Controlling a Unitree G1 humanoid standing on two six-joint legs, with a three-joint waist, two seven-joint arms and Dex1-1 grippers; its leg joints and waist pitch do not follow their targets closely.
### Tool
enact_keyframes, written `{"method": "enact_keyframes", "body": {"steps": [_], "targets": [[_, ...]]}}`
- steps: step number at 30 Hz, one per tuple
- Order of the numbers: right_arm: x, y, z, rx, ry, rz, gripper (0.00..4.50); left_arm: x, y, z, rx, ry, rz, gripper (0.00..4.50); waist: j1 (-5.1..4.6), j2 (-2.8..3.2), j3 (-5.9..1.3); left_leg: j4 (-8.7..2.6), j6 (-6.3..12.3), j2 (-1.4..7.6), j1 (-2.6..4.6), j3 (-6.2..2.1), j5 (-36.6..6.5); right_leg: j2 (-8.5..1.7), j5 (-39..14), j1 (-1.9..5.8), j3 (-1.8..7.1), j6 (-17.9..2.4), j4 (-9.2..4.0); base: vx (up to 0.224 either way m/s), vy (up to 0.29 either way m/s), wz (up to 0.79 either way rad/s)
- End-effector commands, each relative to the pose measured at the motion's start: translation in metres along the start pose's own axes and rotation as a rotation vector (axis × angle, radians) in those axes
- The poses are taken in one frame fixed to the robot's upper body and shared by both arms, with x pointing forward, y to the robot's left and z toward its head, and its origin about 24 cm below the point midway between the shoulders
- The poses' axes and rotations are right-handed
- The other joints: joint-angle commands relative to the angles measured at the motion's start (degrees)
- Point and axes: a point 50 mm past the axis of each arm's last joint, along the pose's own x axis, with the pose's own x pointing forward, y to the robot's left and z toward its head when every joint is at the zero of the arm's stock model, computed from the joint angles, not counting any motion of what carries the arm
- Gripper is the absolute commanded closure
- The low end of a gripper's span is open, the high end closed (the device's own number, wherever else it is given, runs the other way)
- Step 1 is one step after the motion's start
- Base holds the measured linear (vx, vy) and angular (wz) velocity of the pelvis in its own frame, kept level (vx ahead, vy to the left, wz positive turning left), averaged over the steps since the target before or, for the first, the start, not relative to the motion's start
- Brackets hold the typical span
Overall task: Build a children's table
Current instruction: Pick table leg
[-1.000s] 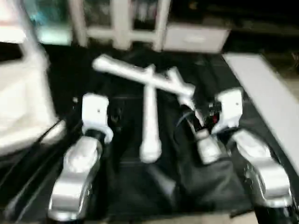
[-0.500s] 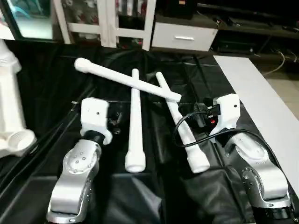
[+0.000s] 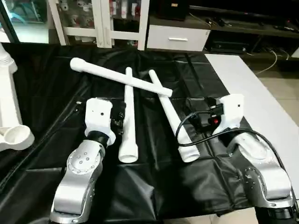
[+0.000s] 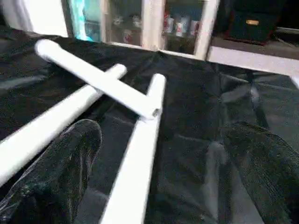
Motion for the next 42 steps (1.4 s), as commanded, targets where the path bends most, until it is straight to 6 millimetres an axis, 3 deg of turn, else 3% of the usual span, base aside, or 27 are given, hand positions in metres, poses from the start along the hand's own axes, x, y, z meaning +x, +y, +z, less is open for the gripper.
{"method": "enact_keyframes", "body": {"steps": [1, 2, 3, 4, 5, 6, 7, 8, 9, 10, 11, 12, 13, 14, 15, 16, 17, 18, 19, 21, 22, 23, 27, 30, 32, 41, 42], "targets": [[0.007, -0.006, 0.008, -0.012, -0.037, 0.068, 0.0, 0.0, -0.004, 0.006, -0.004, -0.02, -0.041, 2.16, 0.08, 0.66, -2.93, -6.82, 5.26, 3.86, -0.81, -1.19, -8.3, -4.4, -27.22, 2.82, 2.43, -6.05, -3.8, 0.0, 0.0, 0.0], [0.016, -0.011, 0.011, -0.035, -0.038, 0.118, 0.0, 0.0, -0.006, 0.006, -0.013, -0.021, -0.069, 2.16, 0.11, 1.49, -2.8, -6.93, 5.84, 3.93, -0.87, -1.22, -7.8, -4.44, -24.43, 2.83, 2.49, -8.21, -3.32, 0.0, 0.0, 0.0], [0.019, -0.012, 0.012, -0.041, -0.037, 0.128, 0.0, 0.0, -0.006, 0.006, -0.016, -0.021, -0.076, 2.16, -0.17, 0.97, -2.85, -6.9, 6.34, 3.96, -1.23, -1.09, -7.17, -4.39, -22.2, 3.2, 2.42, -9.87, -3.2, 0.0, 0.0, 0.0], [0.027, -0.017, 0.014, -0.059, -0.032, 0.155, 0.0, 0.0, -0.008, 0.007, -0.022, -0.025, -0.099, 2.16, -0.01, 1.13, -2.8, -6.81, 6.51, 4.02, -1.04, -1.0, -6.76, -4.52, -21.25, 3.12, 2.46, -10.83, -2.94, 0.0, 0.0, 0.0], [0.033, -0.022, 0.015, -0.07, -0.017, 0.179, 0.0, 0.0, -0.01, 0.009, -0.023, -0.035, -0.125, 2.16, 0.06, 0.87, -2.69, -6.63, 7.26, 3.83, -0.86, -0.51, -6.18, -4.48, -20.89, 2.91, 2.56, -11.9, -3.2, 0.0, 0.0, 0.0], [0.051, -0.037, 0.016, -0.095, 0.023, 0.228, 0.0, -0.003, -0.015, 0.014, -0.023, -0.051, -0.199, 2.16, -0.21, 0.77, -2.56, -6.58, 8.22, 3.83, -0.93, -0.62, -5.45, -4.72, -20.94, 2.88, 2.5, -13.95, -2.7, 0.0, 0.0, 0.0], [0.053, -0.039, 0.017, -0.098, 0.029, 0.235, 0.0, -0.004, -0.015, 0.014, -0.023, -0.054, -0.21, 2.16, -0.21, 0.77, -2.56, -6.58, 8.22, 3.83, -0.93, -0.62, -5.45, -4.72, -20.94, 2.88, 2.5, -13.95, -2.7, 0.0, 0.0, 0.0], [0.065, -0.049, 0.022, -0.127, 0.046, 0.232, 0.0, -0.008, -0.018, 0.017, -0.028, -0.057, -0.261, 2.16, 0.31, -0.24, -2.52, -6.23, 9.81, 3.68, -1.21, -0.1, -1.25, -4.82, -18.41, 3.19, 2.5, -14.87, -2.88, 0.0, 0.0, 0.0], [0.066, -0.051, 0.023, -0.132, 0.048, 0.229, 0.0, -0.009, -0.018, 0.017, -0.029, -0.057, -0.267, 2.16, 0.5, 0.09, -2.63, -6.05, 10.23, 4.0, -0.73, -0.04, -0.55, -5.07, -17.65, 2.72, 2.59, -16.08, -2.28, 0.0, 0.0, 0.0], [0.076, -0.057, 0.031, -0.152, 0.047, 0.214, 0.0, -0.014, -0.017, 0.019, -0.031, -0.051, -0.304, 2.16, 0.79, -0.44, -2.48, -5.87, 11.89, 3.42, -0.96, 0.37, 1.77, -4.7, -16.76, 2.87, 2.66, -16.23, -2.41, 0.055, -0.039, 0.11], [0.077, -0.058, 0.031, -0.152, 0.046, 0.214, 0.0, -0.015, -0.017, 0.02, -0.031, -0.05, -0.307, 2.16, 0.71, -0.94, -2.06, -5.82, 12.26, 3.67, -0.9, 0.53, 2.17, -4.91, -16.89, 2.4, 2.76, -16.96, -2.1, 0.055, -0.039, 0.11], [0.081, -0.059, 0.035, -0.148, 0.046, 0.216, 0.0, -0.018, -0.017, 0.02, -0.032, -0.045, -0.324, 2.16, 1.13, -0.44, -2.18, -5.48, 14.6, 3.62, -0.56, 0.79, 6.64, -4.5, -13.8, 2.3, 2.53, -17.99, -1.47, 0.066, -0.047, 0.1], [0.087, -0.06, 0.038, -0.133, 0.052, 0.236, 0.0, -0.024, -0.015, 0.024, -0.049, -0.052, -0.357, 2.16, 1.2, -0.76, -1.7, -5.43, 15.45, 3.73, -0.55, 0.81, 8.61, -4.37, -12.11, 2.05, 2.4, -18.49, -1.16, 0.077, -0.047, 0.04], [0.09, -0.059, 0.04, -0.131, 0.06, 0.249, 0.0, -0.027, -0.014, 0.026, -0.062, -0.054, -0.367, 2.16, 1.18, -1.05, -1.86, -5.24, 17.38, 3.71, -0.72, 0.64, 12.66, -4.39, -8.84, 2.33, 2.22, -19.94, -0.32, 0.077, -0.047, 0.04], [0.092, -0.059, 0.041, -0.129, 0.064, 0.258, 0.0, -0.029, -0.013, 0.028, -0.07, -0.056, -0.372, 2.16, 1.58, -1.32, -2.15, -4.65, 19.38, 3.39, -0.77, 0.74, 18.27, -4.14, -2.07, 2.38, 2.41, -21.33, 0.73, 0.078, -0.041, 0.0], [0.094, -0.058, 0.041, -0.119, 0.071, 0.275, 0.0, -0.032, -0.012, 0.03, -0.078, -0.06, -0.389, 2.16, 1.78, -1.28, -2.15, -4.39, 20.55, 3.32, -0.6, 0.77, 21.06, -3.94, 1.08, 2.19, 2.41, -22.03, 1.01, 0.069, -0.039, 0.01], [0.095, -0.058, 0.041, -0.114, 0.074, 0.283, 0.0, -0.034, -0.012, 0.031, -0.082, -0.062, -0.397, 2.16, 1.94, -1.76, -1.53, -4.06, 21.56, 3.1, -0.88, 0.9, 22.98, -3.86, 3.73, 1.99, 2.46, -22.63, 1.3, 0.069, -0.039, 0.01], [0.098, -0.057, 0.041, -0.104, 0.086, 0.305, 0.0, -0.039, -0.011, 0.035, -0.092, -0.062, -0.424, 2.16, 2.41, -1.74, -0.84, -4.04, 22.97, 3.23, -1.18, 0.92, 23.72, -3.92, 4.81, 1.9, 2.5, -23.4, 1.21, 0.0, 0.0, 0.0], [0.1, -0.056, 0.041, -0.093, 0.096, 0.319, 0.0, -0.042, -0.011, 0.037, -0.092, -0.062, -0.442, 2.16, 2.32, -1.7, -0.51, -4.24, 23.09, 3.71, -1.06, 0.96, 20.66, -4.09, 0.79, 1.77, 2.25, -24.32, 1.18, 0.0, 0.0, 0.0], [0.104, -0.054, 0.042, -0.051, 0.102, 0.34, 0.0, -0.052, -0.011, 0.042, -0.088, -0.061, -0.476, 2.16, 2.71, -2.06, 0.86, -4.5, 22.02, 4.19, -1.13, 0.84, 16.36, -4.36, -6.52, 1.69, 2.13, -23.79, 0.5, 0.0, 0.0, 0.0], [0.104, -0.053, 0.043, -0.039, 0.099, 0.348, 0.0, -0.054, -0.01, 0.042, -0.087, -0.059, -0.477, 2.16, 2.91, -2.14, 1.38, -4.58, 21.11, 4.36, -0.78, 0.87, 14.87, -4.33, -9.41, 1.43, 2.01, -23.33, 0.01, 0.0, 0.0, 0.0], [0.105, -0.053, 0.043, -0.037, 0.098, 0.35, 0.0, -0.054, -0.01, 0.042, -0.087, -0.059, -0.477, 2.16, 2.91, -2.14, 1.38, -4.58, 21.11, 4.36, -0.78, 0.87, 14.87, -4.33, -9.41, 1.43, 2.01, -23.33, 0.01, 0.0, 0.0, 0.0], [0.11, -0.048, 0.051, 0.007, 0.055, 0.375, 0.0, -0.058, -0.01, 0.043, -0.089, -0.048, -0.466, 2.16, 3.1, -2.24, 2.49, -4.81, 18.82, 4.57, -0.78, 0.59, 13.94, -4.71, -12.59, 1.66, 1.92, -22.22, -0.04, 0.0, 0.0, 0.0], [0.111, -0.046, 0.05, -0.026, 0.07, 0.393, 0.0, -0.058, -0.01, 0.043, -0.095, -0.041, -0.457, 2.16, 3.2, -2.16, 2.78, -4.72, 17.89, 4.68, -0.41, 0.69, 15.08, -4.73, -11.22, 1.52, 1.83, -22.43, 0.22, 0.0, 0.0, 0.0], [0.111, -0.044, 0.045, -0.055, 0.107, 0.409, 0.0, -0.059, -0.011, 0.043, -0.097, -0.031, -0.467, 2.16, 3.18, -2.4, 2.77, -4.67, 17.9, 4.68, -0.51, 0.69, 15.86, -4.72, -10.53, 1.62, 1.76, -22.7, 0.38, 0.0, 0.0, 0.0], [0.111, -0.038, 0.035, -0.123, 0.17, 0.458, 0.0, -0.058, -0.012, 0.044, -0.09, -0.018, -0.472, 2.16, 3.07, -2.27, 3.05, -4.68, 17.65, 4.75, -0.39, 0.63, 15.88, -4.77, -10.56, 1.65, 1.78, -22.86, 0.44, 0.0, 0.0, 0.0], [0.111, -0.038, 0.035, -0.123, 0.17, 0.458, 0.26, -0.058, -0.012, 0.044, -0.09, -0.018, -0.472, 2.13, 3.1, -2.27, 3.01, -4.69, 17.64, 4.74, -0.4, 0.61, 15.91, -4.8, -10.43, 1.68, 1.78, -22.89, 0.49, 0.0, 0.0, 0.0]]}}
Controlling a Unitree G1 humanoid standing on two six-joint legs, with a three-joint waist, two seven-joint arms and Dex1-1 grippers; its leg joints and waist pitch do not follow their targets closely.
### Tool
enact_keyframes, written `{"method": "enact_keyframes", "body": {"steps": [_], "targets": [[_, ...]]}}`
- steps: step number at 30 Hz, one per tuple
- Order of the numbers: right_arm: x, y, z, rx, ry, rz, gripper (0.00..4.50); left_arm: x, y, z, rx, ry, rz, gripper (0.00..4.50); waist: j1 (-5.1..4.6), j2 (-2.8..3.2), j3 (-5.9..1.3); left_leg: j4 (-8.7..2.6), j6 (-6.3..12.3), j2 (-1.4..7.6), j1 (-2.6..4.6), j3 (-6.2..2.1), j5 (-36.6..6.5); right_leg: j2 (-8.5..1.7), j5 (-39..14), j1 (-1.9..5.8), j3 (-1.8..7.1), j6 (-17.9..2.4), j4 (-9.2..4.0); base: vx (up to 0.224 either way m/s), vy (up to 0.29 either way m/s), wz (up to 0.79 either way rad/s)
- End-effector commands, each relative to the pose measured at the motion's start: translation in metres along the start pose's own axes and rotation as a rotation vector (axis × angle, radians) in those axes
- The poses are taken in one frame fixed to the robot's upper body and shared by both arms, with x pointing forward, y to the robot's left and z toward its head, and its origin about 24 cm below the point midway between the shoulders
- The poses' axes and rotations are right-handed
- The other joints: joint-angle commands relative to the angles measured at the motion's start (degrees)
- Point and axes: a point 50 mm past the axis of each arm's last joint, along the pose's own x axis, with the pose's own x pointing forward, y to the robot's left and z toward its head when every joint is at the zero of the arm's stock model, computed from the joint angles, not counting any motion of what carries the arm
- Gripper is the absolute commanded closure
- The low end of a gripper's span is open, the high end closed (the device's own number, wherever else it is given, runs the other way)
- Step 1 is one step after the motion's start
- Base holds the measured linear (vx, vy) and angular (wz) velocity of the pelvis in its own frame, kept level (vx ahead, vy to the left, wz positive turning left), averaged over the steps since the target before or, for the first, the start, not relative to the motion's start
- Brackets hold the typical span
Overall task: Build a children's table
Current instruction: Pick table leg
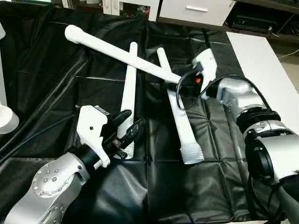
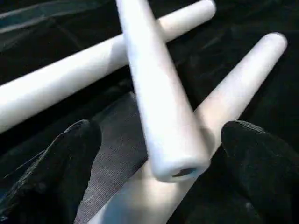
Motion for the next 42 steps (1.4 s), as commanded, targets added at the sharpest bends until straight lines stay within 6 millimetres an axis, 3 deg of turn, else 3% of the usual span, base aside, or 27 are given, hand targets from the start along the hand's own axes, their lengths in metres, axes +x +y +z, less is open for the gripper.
{"method": "enact_keyframes", "body": {"steps": [1, 32, 42], "targets": [[-0.0029, -0.0016, -0.0009, -0.007, 0.002, 0.004, 0.26, -0.0008, -0.0056, 0.0049, 0.002, -0.013, -0.024, 2.13, 0.19, 0.88, -4.05, -3.39, 16.86, 2.82, 0.75, -0.48, 14.26, -5.13, -10.64, 4.73, 3.12, -19.64, -2.67, 0.0, 0.0, 0.0], [0.0014, 0.0008, 0.0013, 0.004, -0.022, 0.003, 3.01, -0.0016, -0.0021, 0.0062, 0.007, -0.01, 0.007, 2.13, 0.19, 0.61, -4.19, -3.2, 17.68, 2.71, 0.86, -0.49, 15.5, -5.08, -9.54, 4.68, 3.01, -19.81, -2.39, 0.0, 0.0, 0.0], [0.0026, 0.0005, 0.0065, 0.001, -0.047, -0.005, 3.31, 0.0005, 0.0023, 0.0082, 0.018, -0.027, 0.018, 2.13, 0.21, 0.53, -4.9, -3.01, 17.67, 2.64, 0.9, -0.49, 16.19, -5.1, -8.53, 4.89, 2.98, -20.26, -2.07, 0.0, 0.0, 0.0]]}}
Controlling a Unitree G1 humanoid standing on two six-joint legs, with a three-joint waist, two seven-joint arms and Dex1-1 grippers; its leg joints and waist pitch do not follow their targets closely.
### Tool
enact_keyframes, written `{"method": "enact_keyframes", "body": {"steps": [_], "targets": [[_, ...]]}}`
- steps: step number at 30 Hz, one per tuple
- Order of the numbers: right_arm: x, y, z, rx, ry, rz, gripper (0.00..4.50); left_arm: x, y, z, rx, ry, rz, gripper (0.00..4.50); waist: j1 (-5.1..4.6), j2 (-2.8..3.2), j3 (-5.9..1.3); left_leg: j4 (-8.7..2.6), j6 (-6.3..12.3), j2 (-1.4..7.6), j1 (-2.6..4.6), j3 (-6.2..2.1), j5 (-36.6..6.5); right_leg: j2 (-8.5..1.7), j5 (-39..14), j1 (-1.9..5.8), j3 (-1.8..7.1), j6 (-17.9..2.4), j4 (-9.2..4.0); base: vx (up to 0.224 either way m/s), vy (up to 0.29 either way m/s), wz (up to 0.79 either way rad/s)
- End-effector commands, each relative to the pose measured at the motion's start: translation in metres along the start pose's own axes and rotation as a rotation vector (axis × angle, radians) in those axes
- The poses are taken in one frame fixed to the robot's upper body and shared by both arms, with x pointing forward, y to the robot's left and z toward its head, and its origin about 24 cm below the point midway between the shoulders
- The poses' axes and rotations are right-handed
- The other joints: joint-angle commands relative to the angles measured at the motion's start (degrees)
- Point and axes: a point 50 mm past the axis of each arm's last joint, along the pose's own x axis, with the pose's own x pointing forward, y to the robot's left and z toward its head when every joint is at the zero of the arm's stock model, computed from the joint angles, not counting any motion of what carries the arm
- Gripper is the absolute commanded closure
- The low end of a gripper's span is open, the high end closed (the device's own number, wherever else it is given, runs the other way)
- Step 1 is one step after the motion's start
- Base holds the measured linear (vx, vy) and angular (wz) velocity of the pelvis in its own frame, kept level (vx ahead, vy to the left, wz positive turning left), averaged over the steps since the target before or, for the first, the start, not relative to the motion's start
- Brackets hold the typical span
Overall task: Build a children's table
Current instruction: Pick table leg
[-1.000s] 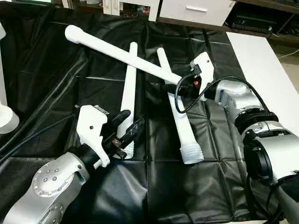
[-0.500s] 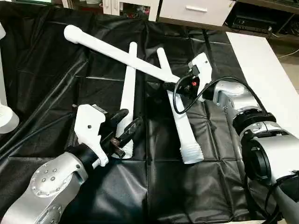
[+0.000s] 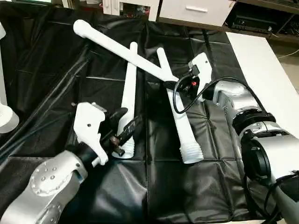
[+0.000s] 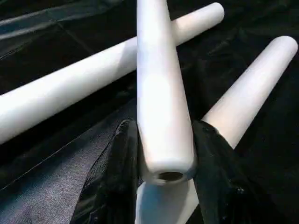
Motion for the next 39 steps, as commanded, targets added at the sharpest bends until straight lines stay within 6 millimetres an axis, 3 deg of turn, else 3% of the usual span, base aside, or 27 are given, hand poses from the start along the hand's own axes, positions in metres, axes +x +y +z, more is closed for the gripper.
{"method": "enact_keyframes", "body": {"steps": [1, 3, 4, 7, 10, 12, 15, 16, 18, 19, 21, 22, 24, 25, 26, 27, 28, 29, 30, 31, 32, 33, 34, 35, 36, 39], "targets": [[-0.002, -0.004, 0.008, -0.008, -0.026, -0.014, 3.31, 0.0, -0.002, 0.001, -0.002, -0.013, -0.014, 2.13, 0.21, 0.65, -4.97, -3.05, 17.79, 2.62, 0.8, -0.49, 16.25, -5.1, -8.35, 4.87, 2.99, -20.26, -2.27, 0.0, 0.0, 0.0], [-0.002, -0.004, 0.011, -0.005, -0.048, -0.015, 3.31, 0.001, 0.0, 0.002, 0.008, -0.02, -0.007, 2.13, 0.23, 0.65, -5.24, -2.98, 17.82, 2.59, 0.78, -0.45, 16.47, -5.08, -7.97, 4.97, 2.98, -20.43, -2.18, 0.0, 0.0, 0.0], [-0.002, -0.004, 0.014, -0.004, -0.063, -0.012, 3.32, 0.002, 0.001, 0.002, 0.019, -0.023, -0.004, 2.13, 0.23, 0.67, -5.75, -2.9, 17.77, 2.61, 0.91, -0.48, 16.55, -5.07, -7.95, 5.04, 2.89, -20.48, -2.09, 0.0, 0.0, 0.0], [-0.003, -0.004, 0.019, -0.009, -0.093, 0.0, 3.32, 0.005, 0.004, 0.003, 0.051, -0.027, 0.0, 2.13, 0.22, 0.58, -5.94, -2.75, 17.63, 2.53, 0.78, -0.41, 16.44, -5.16, -7.83, 5.11, 3.0, -20.46, -2.04, 0.0, 0.0, 0.0], [-0.004, -0.004, 0.03, -0.025, -0.158, 0.031, 3.32, 0.011, 0.013, 0.007, 0.134, -0.035, 0.019, 2.13, 0.21, 0.75, -6.61, -2.56, 16.96, 2.53, 0.74, -0.48, 15.5, -5.27, -9.11, 5.29, 2.98, -20.0, -1.92, 0.0, 0.0, 0.0], [-0.006, -0.004, 0.039, -0.041, -0.208, 0.057, 3.32, 0.018, 0.022, 0.013, 0.208, -0.044, 0.023, 1.96, 0.26, 1.05, -7.3, -2.44, 16.12, 2.52, 0.78, -0.55, 15.2, -5.22, -9.02, 5.43, 2.87, -20.06, -1.78, 0.0, 0.0, 0.0], [-0.011, -0.005, 0.051, -0.066, -0.268, 0.086, 3.32, 0.026, 0.03, 0.023, 0.352, -0.043, -0.014, 1.68, 0.23, 0.94, -7.59, -2.42, 15.17, 2.43, 0.56, -0.61, 14.55, -5.28, -9.31, 5.67, 2.93, -19.53, -1.59, 0.0, 0.0, 0.0], [-0.014, -0.007, 0.055, -0.084, -0.283, 0.096, 3.32, 0.03, 0.033, 0.027, 0.441, -0.038, -0.027, 1.59, 0.44, 0.97, -7.89, -2.35, 14.48, 2.41, 0.6, -0.71, 14.04, -5.39, -10.21, 5.85, 2.98, -18.7, -1.73, 0.0, 0.0, 0.0], [-0.023, -0.009, 0.061, -0.147, -0.282, 0.113, 3.32, 0.04, 0.044, 0.041, 0.678, -0.02, -0.04, 1.42, 0.54, 1.47, -8.11, -2.19, 13.04, 2.46, 0.85, -0.77, 13.68, -5.2, -10.89, 5.46, 2.91, -17.64, -1.49, 0.0, 0.0, 0.0], [-0.023, -0.009, 0.062, -0.153, -0.279, 0.113, 3.32, 0.04, 0.045, 0.041, 0.692, -0.018, -0.041, 1.42, 0.56, 1.3, -8.09, -2.24, 12.52, 2.42, 0.71, -0.84, 13.5, -5.17, -11.26, 5.53, 2.87, -17.34, -1.57, 0.0, 0.0, 0.0], [-0.028, -0.009, 0.064, -0.224, -0.244, 0.134, 3.32, 0.049, 0.051, 0.053, 0.892, 0.001, -0.059, 1.31, 0.8, 1.35, -8.46, -2.3, 9.77, 2.17, 0.41, -0.82, 12.02, -5.27, -12.02, 5.98, 3.01, -16.48, -1.53, 0.0, 0.0, 0.0], [-0.029, -0.009, 0.064, -0.242, -0.235, 0.137, 3.32, 0.052, 0.053, 0.057, 0.941, 0.004, -0.054, 1.2, 0.9, 1.8, -8.52, -2.37, 9.15, 2.16, 0.29, -0.96, 11.69, -5.24, -12.03, 6.07, 2.98, -16.42, -1.44, 0.0, 0.0, 0.0], [-0.029, -0.009, 0.065, -0.252, -0.231, 0.137, 3.32, 0.053, 0.055, 0.059, 0.968, 0.006, -0.049, 0.98, 0.74, 1.47, -8.48, -2.6, 6.09, 2.16, -0.52, -1.03, 9.42, -5.36, -14.23, 6.61, 2.96, -15.53, -1.82, 0.0, 0.0, 0.0], [-0.032, -0.009, 0.067, -0.313, -0.195, 0.124, 3.32, 0.06, 0.056, 0.074, 1.073, -0.029, -0.046, 0.98, 0.91, 1.85, -8.59, -2.58, 5.15, 2.18, -0.4, -0.99, 8.52, -5.44, -15.23, 6.62, 2.99, -15.25, -1.92, 0.0, 0.0, 0.0], [-0.034, -0.007, 0.067, -0.35, -0.173, 0.125, 3.32, 0.065, 0.056, 0.083, 1.138, -0.049, -0.058, 0.94, 1.65, 2.23, -8.63, -2.49, 4.27, 1.91, 0.41, -0.82, 7.57, -4.95, -15.59, 6.07, 2.97, -13.33, -2.56, 0.0, 0.0, 0.0], [-0.035, -0.006, 0.068, -0.367, -0.162, 0.126, 3.32, 0.067, 0.055, 0.088, 1.175, -0.06, -0.064, 0.9, 1.64, 2.53, -8.82, -2.58, 3.96, 1.99, 0.66, -0.81, 7.43, -4.92, -14.02, 5.91, 2.92, -13.91, -2.07, 0.0, 0.0, 0.0], [-0.036, -0.005, 0.068, -0.38, -0.148, 0.122, 3.32, 0.07, 0.055, 0.094, 1.225, -0.073, -0.071, 0.9, 1.44, 2.15, -8.81, -2.77, 3.31, 2.12, -0.21, -0.94, 7.31, -4.89, -12.84, 6.56, 2.65, -13.91, -1.88, 0.0, 0.0, 0.0], [-0.037, -0.004, 0.068, -0.385, -0.144, 0.119, 3.32, 0.072, 0.055, 0.097, 1.26, -0.07, -0.082, 0.69, 1.88, 2.56, -8.86, -2.8, 1.7, 2.1, -0.52, -1.2, 6.04, -5.07, -14.52, 6.93, 2.55, -12.93, -2.13, 0.0, 0.0, 0.0], [-0.037, -0.003, 0.068, -0.388, -0.143, 0.116, 3.32, 0.074, 0.056, 0.099, 1.285, -0.067, -0.09, 0.69, 2.26, 2.26, -8.77, -2.91, 0.44, 1.77, -0.7, -1.13, 4.9, -4.94, -16.31, 7.09, 2.5, -11.1, -2.74, 0.0, 0.0, 0.0], [-0.038, -0.001, 0.069, -0.389, -0.145, 0.122, 3.32, 0.075, 0.058, 0.099, 1.321, -0.059, -0.091, 0.59, 2.32, 2.62, -8.82, -3.0, -0.48, 1.84, -0.83, -1.2, 4.28, -4.96, -17.27, 7.08, 2.41, -10.72, -2.53, 0.0, 0.0, 0.0], [-0.038, -0.001, 0.069, -0.389, -0.145, 0.122, 3.32, 0.075, 0.058, 0.099, 1.321, -0.059, -0.091, 0.54, 2.47, 2.14, -8.86, -3.1, -1.48, 1.69, -1.16, -1.1, 3.42, -4.89, -19.52, 7.38, 2.32, -8.87, -2.95, 0.0, 0.0, 0.0], [-0.038, 0.001, 0.069, -0.389, -0.147, 0.129, 3.32, 0.076, 0.059, 0.1, 1.344, -0.054, -0.091, 0.47, 2.51, 2.04, -8.84, -3.18, -1.89, 1.67, -1.34, -1.11, 3.14, -4.91, -20.59, 7.41, 2.31, -8.21, -2.99, 0.0, 0.0, 0.0], [-0.042, 0.009, 0.067, -0.421, -0.12, 0.143, 3.32, 0.077, 0.065, 0.098, 1.391, -0.033, -0.084, 0.44, 3.04, 2.59, -8.68, -3.3, -2.03, 1.43, -1.12, -0.87, 2.52, -4.33, -22.56, 7.01, 2.09, -5.73, -3.7, 0.0, 0.0, 0.0], [-0.042, 0.009, 0.067, -0.421, -0.12, 0.143, 3.32, 0.077, 0.065, 0.098, 1.391, -0.033, -0.084, 0.42, 3.04, 2.59, -8.68, -3.3, -2.03, 1.43, -1.12, -0.87, 2.52, -4.33, -22.56, 7.01, 2.09, -5.73, -3.7, 0.0, 0.0, 0.0], [-0.043, 0.014, 0.067, -0.431, -0.116, 0.146, 3.32, 0.077, 0.067, 0.097, 1.4, -0.025, -0.09, 0.42, 3.22, 2.75, -8.87, -3.53, -2.14, 1.56, -1.13, -0.86, 2.52, -4.12, -22.55, 6.92, 1.83, -4.12, -3.54, 0.0, 0.0, 0.0], [-0.046, 0.021, 0.073, -0.442, -0.132, 0.153, 3.32, 0.075, 0.07, 0.087, 1.403, 0.022, -0.137, 0.42, 3.39, 3.13, -8.99, -3.61, -2.82, 1.88, -1.27, -0.83, 1.36, -4.3, -24.49, 6.78, 1.39, -3.73, -3.89, 0.0, 0.0, 0.0]]}}
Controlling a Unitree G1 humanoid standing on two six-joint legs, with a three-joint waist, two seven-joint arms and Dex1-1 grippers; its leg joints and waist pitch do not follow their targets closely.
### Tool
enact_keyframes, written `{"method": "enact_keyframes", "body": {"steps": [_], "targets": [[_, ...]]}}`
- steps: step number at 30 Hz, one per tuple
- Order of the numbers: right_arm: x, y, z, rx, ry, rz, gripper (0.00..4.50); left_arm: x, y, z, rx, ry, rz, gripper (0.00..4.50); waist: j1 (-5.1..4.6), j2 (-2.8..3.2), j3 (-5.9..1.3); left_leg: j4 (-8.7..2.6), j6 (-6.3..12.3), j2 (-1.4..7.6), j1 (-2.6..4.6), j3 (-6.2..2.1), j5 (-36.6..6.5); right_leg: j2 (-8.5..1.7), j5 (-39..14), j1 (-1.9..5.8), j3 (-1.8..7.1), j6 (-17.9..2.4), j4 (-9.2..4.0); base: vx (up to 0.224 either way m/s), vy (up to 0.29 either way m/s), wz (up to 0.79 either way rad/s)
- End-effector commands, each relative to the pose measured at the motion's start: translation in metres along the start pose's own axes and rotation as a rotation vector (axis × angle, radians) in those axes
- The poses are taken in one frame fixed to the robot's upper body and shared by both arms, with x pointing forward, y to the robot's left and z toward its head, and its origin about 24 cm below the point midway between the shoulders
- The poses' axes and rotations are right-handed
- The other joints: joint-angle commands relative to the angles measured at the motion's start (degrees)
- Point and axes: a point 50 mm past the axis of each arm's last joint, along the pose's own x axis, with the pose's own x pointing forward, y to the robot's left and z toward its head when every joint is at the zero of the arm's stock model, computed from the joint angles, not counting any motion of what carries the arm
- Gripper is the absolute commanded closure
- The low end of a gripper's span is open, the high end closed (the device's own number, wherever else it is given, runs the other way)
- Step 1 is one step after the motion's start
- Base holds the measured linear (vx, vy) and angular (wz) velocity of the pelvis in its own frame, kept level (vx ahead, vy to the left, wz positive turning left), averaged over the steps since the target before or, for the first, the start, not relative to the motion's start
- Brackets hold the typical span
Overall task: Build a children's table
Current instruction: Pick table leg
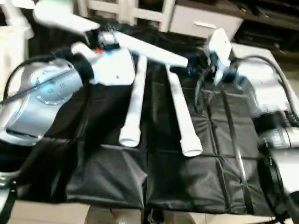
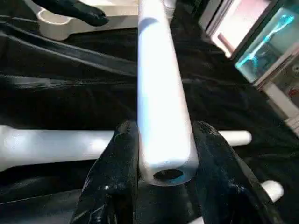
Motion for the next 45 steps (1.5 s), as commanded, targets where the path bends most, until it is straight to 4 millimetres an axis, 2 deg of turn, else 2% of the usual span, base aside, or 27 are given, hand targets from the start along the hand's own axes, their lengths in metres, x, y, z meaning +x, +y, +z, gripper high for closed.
{"method": "enact_keyframes", "body": {"steps": [1, 4, 7, 9, 11, 12, 14, 17, 18, 20, 22, 26, 34, 37, 39, 45], "targets": [[-0.006, 0.001, 0.017, -0.042, -0.027, -0.005, 3.32, 0.0, -0.01, 0.0, 0.04, -0.012, -0.074, 0.42, 0.51, 2.4, -7.76, -3.82, 1.89, 0.84, -0.42, 0.59, -3.75, -4.47, -25.7, 6.16, 3.61, -2.68, -5.6, 0.0, 0.0, 0.0], [-0.008, 0.007, 0.022, -0.062, -0.017, 0.027, 3.32, -0.001, -0.009, -0.004, 0.067, 0.0, -0.079, 0.42, 0.62, 2.22, -7.74, -3.83, 1.52, 0.86, -0.57, 0.62, -4.76, -4.57, -28.35, 6.22, 3.12, -0.78, -6.02, 0.0, 0.0, 0.0], [-0.009, 0.016, 0.03, -0.061, -0.031, 0.046, 3.32, -0.001, -0.009, -0.006, 0.097, 0.001, -0.1, 0.42, 0.87, 2.69, -7.46, -4.1, 1.22, 1.36, -0.19, 0.54, -6.61, -4.79, -29.81, 6.0, 2.58, 0.09, -6.63, 0.0, 0.0, 0.0], [-0.009, 0.021, 0.034, -0.067, -0.027, 0.069, 3.32, -0.002, -0.011, -0.008, 0.092, -0.001, -0.126, 0.42, 0.82, 2.62, -7.6, -4.3, 0.89, 1.64, -0.28, 0.31, -6.52, -5.0, -28.58, 6.32, 2.41, -0.3, -6.41, 0.0, 0.0, 0.0], [-0.01, 0.027, 0.037, -0.066, -0.023, 0.101, 3.32, -0.002, -0.011, -0.009, 0.102, 0.002, -0.125, 0.42, 0.8, 2.64, -7.65, -4.33, 0.69, 1.68, -0.34, 0.26, -6.48, -5.01, -27.82, 6.37, 2.41, -0.5, -6.36, 0.0, 0.0, 0.0], [-0.01, 0.03, 0.038, -0.066, -0.021, 0.119, 3.32, -0.002, -0.011, -0.009, 0.105, 0.003, -0.121, 0.42, 0.83, 2.63, -7.72, -4.36, 0.55, 1.74, -0.13, 0.29, -6.88, -5.07, -27.13, 6.26, 2.5, -0.83, -6.3, 0.0, 0.0, 0.0], [-0.011, 0.033, 0.039, -0.063, -0.02, 0.138, 3.32, -0.001, -0.011, -0.01, 0.104, 0.004, -0.124, 0.42, 0.84, 2.71, -7.79, -4.44, 0.57, 1.84, -0.18, 0.27, -6.97, -5.13, -24.54, 6.32, 2.66, -2.01, -5.83, 0.0, 0.0, 0.0], [-0.012, 0.037, 0.041, -0.061, -0.022, 0.136, 3.32, -0.002, -0.013, -0.012, 0.104, 0.009, -0.139, 0.42, 1.1, 2.7, -7.78, -4.46, 0.38, 1.82, -0.14, 0.32, -6.9, -5.23, -24.16, 6.32, 2.76, -2.35, -5.88, 0.0, 0.0, 0.0], [-0.013, 0.038, 0.042, -0.059, -0.024, 0.12, 3.32, -0.003, -0.015, -0.013, 0.092, 0.009, -0.155, 0.78, 1.24, 2.95, -7.97, -4.46, 0.23, 1.85, -0.2, 0.29, -6.67, -5.28, -23.48, 6.51, 2.76, -2.6, -5.74, 0.0, 0.0, 0.0], [-0.014, 0.039, 0.043, -0.053, -0.023, 0.103, 3.32, -0.005, -0.019, -0.013, 0.044, 0.001, -0.186, 0.78, 1.37, 2.99, -8.08, -4.48, -0.07, 1.84, -0.33, 0.23, -6.22, -5.32, -22.88, 6.64, 2.77, -2.75, -5.59, 0.0, 0.0, 0.0], [-0.015, 0.039, 0.044, -0.05, -0.022, 0.093, 3.32, -0.006, -0.022, -0.013, 0.023, -0.004, -0.197, 1.14, 1.39, 2.76, -8.14, -4.49, -0.3, 1.78, -0.48, 0.33, -5.9, -5.3, -22.65, 6.69, 2.79, -2.62, -5.55, 0.0, 0.0, 0.0], [-0.017, 0.039, 0.045, -0.048, -0.018, 0.08, 3.32, -0.007, -0.024, -0.013, 0.023, -0.005, -0.21, 1.33, 1.5, 2.71, -8.3, -4.41, 0.04, 1.58, -0.69, 0.44, -5.59, -5.31, -24.3, 6.89, 2.67, -1.46, -5.86, 0.0, 0.0, 0.0], [-0.017, 0.037, 0.048, -0.045, -0.012, 0.05, 3.32, -0.011, -0.028, -0.011, 0.02, -0.024, -0.246, 2.14, 1.45, 2.74, -8.19, -4.42, 0.08, 1.58, -0.73, 0.38, -6.25, -5.32, -27.2, 6.63, 2.36, 0.29, -6.34, 0.0, 0.0, 0.0], [-0.017, 0.037, 0.049, -0.044, -0.013, 0.045, 3.32, -0.011, -0.029, -0.01, 0.016, -0.024, -0.25, 2.21, 1.43, 2.7, -8.21, -4.38, 0.19, 1.52, -0.67, 0.39, -6.47, -5.34, -28.08, 6.61, 2.23, 0.85, -6.53, 0.0, 0.0, 0.0], [-0.016, 0.036, 0.049, -0.044, -0.013, 0.044, 3.32, -0.011, -0.029, -0.01, 0.013, -0.025, -0.25, 2.55, 1.47, 2.79, -8.24, -4.38, 0.24, 1.57, -0.63, 0.37, -6.28, -5.34, -27.57, 6.59, 2.21, 0.71, -6.49, 0.0, 0.0, 0.0], [-0.016, 0.036, 0.051, -0.046, -0.013, 0.036, 3.32, -0.012, -0.028, -0.01, -0.022, -0.031, -0.241, 2.82, 1.5, 2.95, -8.38, -4.42, 0.21, 1.78, -0.59, 0.28, -6.29, -5.37, -25.26, 6.65, 2.12, -0.37, -6.24, 0.0, 0.0, 0.0]]}}
